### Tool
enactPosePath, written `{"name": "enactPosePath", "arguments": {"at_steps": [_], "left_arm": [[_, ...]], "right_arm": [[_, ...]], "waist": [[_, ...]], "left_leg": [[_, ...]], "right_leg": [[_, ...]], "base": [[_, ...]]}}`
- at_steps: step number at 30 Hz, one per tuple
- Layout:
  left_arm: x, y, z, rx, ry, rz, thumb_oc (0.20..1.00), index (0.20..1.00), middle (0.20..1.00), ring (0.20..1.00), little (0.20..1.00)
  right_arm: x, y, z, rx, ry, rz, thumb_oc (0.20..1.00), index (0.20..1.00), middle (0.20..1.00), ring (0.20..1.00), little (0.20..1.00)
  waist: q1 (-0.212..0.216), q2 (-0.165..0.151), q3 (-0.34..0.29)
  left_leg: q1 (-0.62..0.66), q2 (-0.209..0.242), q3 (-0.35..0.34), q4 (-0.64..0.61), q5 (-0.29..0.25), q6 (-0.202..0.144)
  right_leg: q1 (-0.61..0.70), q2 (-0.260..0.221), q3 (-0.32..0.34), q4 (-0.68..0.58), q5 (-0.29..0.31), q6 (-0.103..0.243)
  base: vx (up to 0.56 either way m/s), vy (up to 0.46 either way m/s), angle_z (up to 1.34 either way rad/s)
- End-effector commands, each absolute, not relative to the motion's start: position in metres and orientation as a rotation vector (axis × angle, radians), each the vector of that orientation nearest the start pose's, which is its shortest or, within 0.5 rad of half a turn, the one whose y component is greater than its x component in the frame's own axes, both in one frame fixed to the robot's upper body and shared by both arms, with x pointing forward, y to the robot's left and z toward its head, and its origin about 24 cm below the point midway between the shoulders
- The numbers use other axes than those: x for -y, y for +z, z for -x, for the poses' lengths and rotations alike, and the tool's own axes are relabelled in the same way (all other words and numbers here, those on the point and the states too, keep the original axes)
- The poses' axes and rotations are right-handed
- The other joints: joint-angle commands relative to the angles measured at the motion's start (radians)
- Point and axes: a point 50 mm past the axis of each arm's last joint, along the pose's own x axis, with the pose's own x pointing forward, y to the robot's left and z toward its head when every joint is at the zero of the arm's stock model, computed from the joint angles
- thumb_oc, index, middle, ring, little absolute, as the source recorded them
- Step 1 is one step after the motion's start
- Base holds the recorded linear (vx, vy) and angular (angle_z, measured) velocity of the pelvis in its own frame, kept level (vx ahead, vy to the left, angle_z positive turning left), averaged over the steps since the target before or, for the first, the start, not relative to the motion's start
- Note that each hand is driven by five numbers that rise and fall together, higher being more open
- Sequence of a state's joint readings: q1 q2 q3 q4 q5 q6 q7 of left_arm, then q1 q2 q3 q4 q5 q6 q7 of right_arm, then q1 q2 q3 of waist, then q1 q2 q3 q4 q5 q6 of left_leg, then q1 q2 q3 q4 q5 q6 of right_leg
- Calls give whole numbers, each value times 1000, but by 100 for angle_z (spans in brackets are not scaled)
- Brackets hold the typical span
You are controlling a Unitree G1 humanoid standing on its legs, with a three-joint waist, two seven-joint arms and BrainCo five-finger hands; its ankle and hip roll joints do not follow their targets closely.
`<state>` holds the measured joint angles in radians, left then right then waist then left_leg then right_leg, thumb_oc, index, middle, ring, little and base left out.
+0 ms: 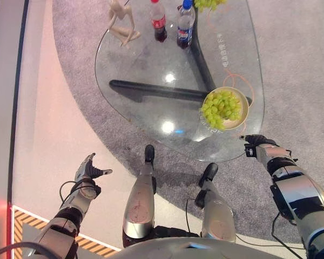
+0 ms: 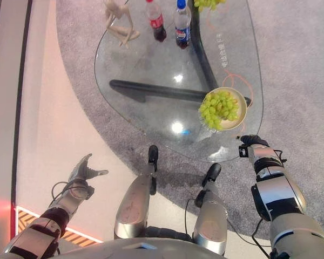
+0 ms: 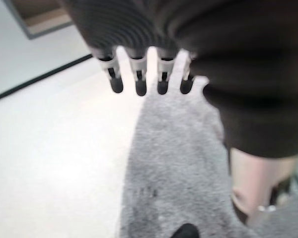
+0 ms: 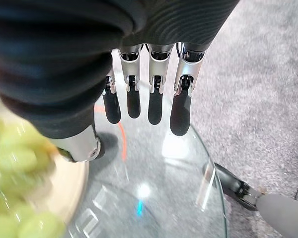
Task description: Pick up fruits into the plate
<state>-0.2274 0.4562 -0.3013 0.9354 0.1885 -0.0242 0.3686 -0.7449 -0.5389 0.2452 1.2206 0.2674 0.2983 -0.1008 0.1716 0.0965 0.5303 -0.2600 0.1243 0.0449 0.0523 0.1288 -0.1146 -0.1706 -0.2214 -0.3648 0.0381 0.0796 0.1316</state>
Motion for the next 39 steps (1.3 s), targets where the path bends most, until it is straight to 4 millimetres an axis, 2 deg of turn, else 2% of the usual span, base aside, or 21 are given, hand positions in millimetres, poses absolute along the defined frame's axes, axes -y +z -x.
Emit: {"name": "enactPosePath", "arguments": {"at_steps": [1, 2, 4, 8, 10, 12, 14, 15, 17, 18, 20, 23, 25, 33, 37, 39], "left_arm": [[-273, -68, -232, -579, 209, -902, 1000, 1000, 1000, 1000, 1000], [-274, -68, -232, -583, 212, -909, 1000, 1000, 1000, 1000, 1000], [-275, -70, -229, -587, 214, -914, 1000, 1000, 1000, 1000, 1000], [-279, -70, -226, -591, 237, -899, 1000, 1000, 1000, 1000, 1000], [-281, -71, -225, -596, 232, -888, 1000, 1000, 1000, 1000, 1000], [-283, -74, -221, -639, 211, -838, 1000, 1000, 1000, 1000, 1000], [-283, -79, -216, -690, 177, -810, 1000, 1000, 1000, 1000, 1000], [-284, -85, -210, -739, 165, -775, 1000, 1000, 1000, 1000, 1000], [-283, -91, -204, -776, 152, -708, 1000, 1000, 1000, 1000, 1000], [-282, -95, -199, -803, 137, -669, 1000, 1000, 1000, 1000, 1000], [-283, -101, -190, -839, 136, -665, 1000, 1000, 1000, 1000, 1000], [-285, -106, -179, -858, 153, -642, 1000, 1000, 1000, 1000, 1000], [-284, -111, -170, -878, 152, -634, 1000, 1000, 1000, 1000, 1000], [-289, -121, -147, -959, 172, -606, 1000, 1000, 1000, 1000, 1000], [-286, -131, -128, -1030, 172, -599, 1000, 1000, 1000, 1000, 1000], [-282, -139, -114, -1082, 172, -586, 1000, 1000, 1000, 1000, 1000]], "right_arm": [[326, 54, -337, -643, -400, 557, 200, 200, 200, 200, 200], [330, 66, -342, -593, -447, 649, 200, 200, 200, 200, 200], [332, 78, -346, -534, -487, 670, 1000, 1000, 1000, 1000, 1000], [332, 96, -354, -440, -512, 667, 1000, 1000, 1000, 1000, 1000], [330, 96, -354, -422, -511, 645, 1000, 1000, 1000, 1000, 1000], [329, 86, -350, -454, -465, 627, 1000, 1000, 1000, 1000, 1000], [329, 67, -340, -519, -415, 623, 1000, 1000, 1000, 1000, 1000], [327, 49, -331, -582, -367, 618, 1000, 1000, 1000, 1000, 1000], [325, 29, -319, -651, -320, 591, 1000, 1000, 1000, 1000, 1000], [322, 8, -305, -713, -274, 572, 1000, 1000, 1000, 1000, 1000], [318, -19, -283, -786, -227, 530, 1000, 1000, 1000, 1000, 1000], [315, -47, -253, -858, -189, 463, 1000, 1000, 1000, 1000, 1000], [311, -73, -222, -926, -164, 415, 1000, 1000, 1000, 1000, 1000], [282, -127, -147, -1109, -162, 244, 1000, 1000, 1000, 1000, 1000], [275, -143, -115, -1208, -166, 207, 1000, 1000, 1000, 1000, 1000], [273, -148, -101, -1234, -231, 205, 1000, 1000, 1000, 1000, 1000]], "waist": [[31, 23, -10], [33, 23, -10], [32, 24, -10], [24, 16, -10], [17, 9, -10], [1, -14, -24], [-12, -35, -57], [-24, -56, -93], [-38, -79, -131], [-51, -97, -172], [-68, -115, -225], [-89, -127, -287], [-107, -131, -340], [-159, -131, -419], [-171, -127, -437], [-175, -125, -446]], "left_leg": [[-117, -143, 1, 132, -102, 70], [-129, -145, 2, 145, -105, 75], [-135, -145, 4, 157, -110, 78], [-99, -137, 14, 148, -116, 78], [-64, -129, 19, 135, -118, 75], [11, -110, 29, 102, -121, 70], [57, -93, 39, 65, -119, 66], [96, -77, 46, 33, -114, 61], [132, -64, 53, 3, -107, 59], [166, -49, 62, -20, -104, 55], [218, -30, 83, -52, -99, 49], [269, -10, 115, -90, -90, 39], [307, 4, 142, -112, -86, 30], [363, 22, 166, -117, -107, 26], [381, 23, 167, -116, -117, 29], [385, 23, 163, -112, -123, 31]], "right_leg": [[-144, 15, 6, 253, -140, -61], [-161, 13, 7, 270, -142, -63], [-172, 13, 9, 288, -147, -64], [-142, 26, 18, 273, -147, -64], [-107, 35, 21, 251, -144, -64], [-37, 43, 33, 200, -133, -58], [8, 47, 39, 154, -120, -51], [43, 47, 48, 119, -108, -43], [76, 47, 57, 82, -91, -34], [106, 45, 59, 56, -80, -27], [147, 42, 61, 13, -57, -15], [188, 38, 60, -33, -34, -1], [219, 37, 61, -65, -21, 7], [266, 39, 89, -83, -31, 16], [280, 42, 98, -84, -37, 16], [285, 44, 108, -85, -40, 16]], "base": [[-57, -43, 14], [-60, -33, 13], [-61, -21, 12], [-58, 7, 2], [-34, 24, 0], [14, 57, -2], [55, 56, -7], [106, 34, -9], [140, -1, -16], [156, -21, -30], [176, -18, -30], [158, -8, -19], [165, -14, -25], [77, -24, -21], [49, 8, -13], [62, 18, -12]]}}
